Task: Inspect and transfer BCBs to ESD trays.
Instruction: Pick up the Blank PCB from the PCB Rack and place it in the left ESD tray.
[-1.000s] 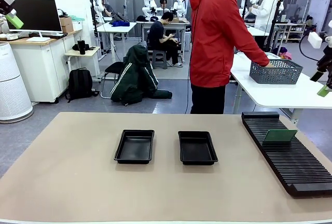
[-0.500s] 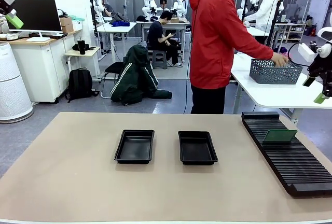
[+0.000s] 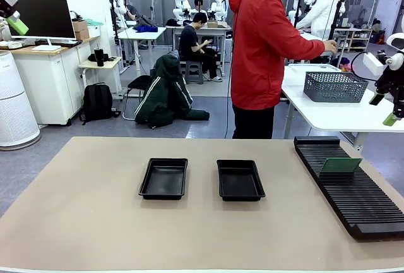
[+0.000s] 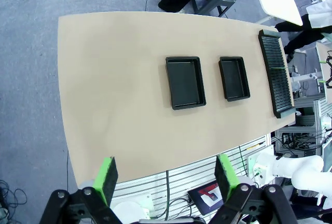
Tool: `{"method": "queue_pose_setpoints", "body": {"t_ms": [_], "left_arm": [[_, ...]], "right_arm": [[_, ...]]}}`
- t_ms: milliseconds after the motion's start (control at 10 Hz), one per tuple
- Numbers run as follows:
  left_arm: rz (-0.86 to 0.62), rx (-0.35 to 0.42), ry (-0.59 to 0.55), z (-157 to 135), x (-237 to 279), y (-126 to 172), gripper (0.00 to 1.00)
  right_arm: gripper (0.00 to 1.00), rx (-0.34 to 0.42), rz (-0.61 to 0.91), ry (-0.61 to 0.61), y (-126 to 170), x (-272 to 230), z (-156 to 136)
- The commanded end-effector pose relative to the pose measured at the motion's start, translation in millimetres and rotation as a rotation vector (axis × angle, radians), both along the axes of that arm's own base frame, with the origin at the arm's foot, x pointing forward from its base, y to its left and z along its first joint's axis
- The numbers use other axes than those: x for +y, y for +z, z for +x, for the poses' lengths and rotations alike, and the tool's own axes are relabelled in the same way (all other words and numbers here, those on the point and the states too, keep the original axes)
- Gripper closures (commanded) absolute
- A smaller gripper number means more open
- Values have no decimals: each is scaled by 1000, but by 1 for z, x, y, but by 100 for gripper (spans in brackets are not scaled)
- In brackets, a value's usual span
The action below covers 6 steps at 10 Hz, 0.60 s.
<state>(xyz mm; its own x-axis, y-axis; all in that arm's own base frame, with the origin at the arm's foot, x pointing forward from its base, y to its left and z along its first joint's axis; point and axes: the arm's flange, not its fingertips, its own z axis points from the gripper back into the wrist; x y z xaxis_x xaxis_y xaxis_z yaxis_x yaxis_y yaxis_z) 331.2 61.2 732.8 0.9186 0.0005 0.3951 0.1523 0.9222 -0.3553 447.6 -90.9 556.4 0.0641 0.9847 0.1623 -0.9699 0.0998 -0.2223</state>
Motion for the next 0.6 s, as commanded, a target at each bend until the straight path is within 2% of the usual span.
{"method": "queue_pose_setpoints", "body": {"t_ms": [0,500], "left_arm": [[9,-1,4,0,1,0,0],[9,-1,4,0,1,0,0]], "right_arm": [[0,10,-52,29,-22,6,16],[0,31,-91,88,-78,13,36]]}}
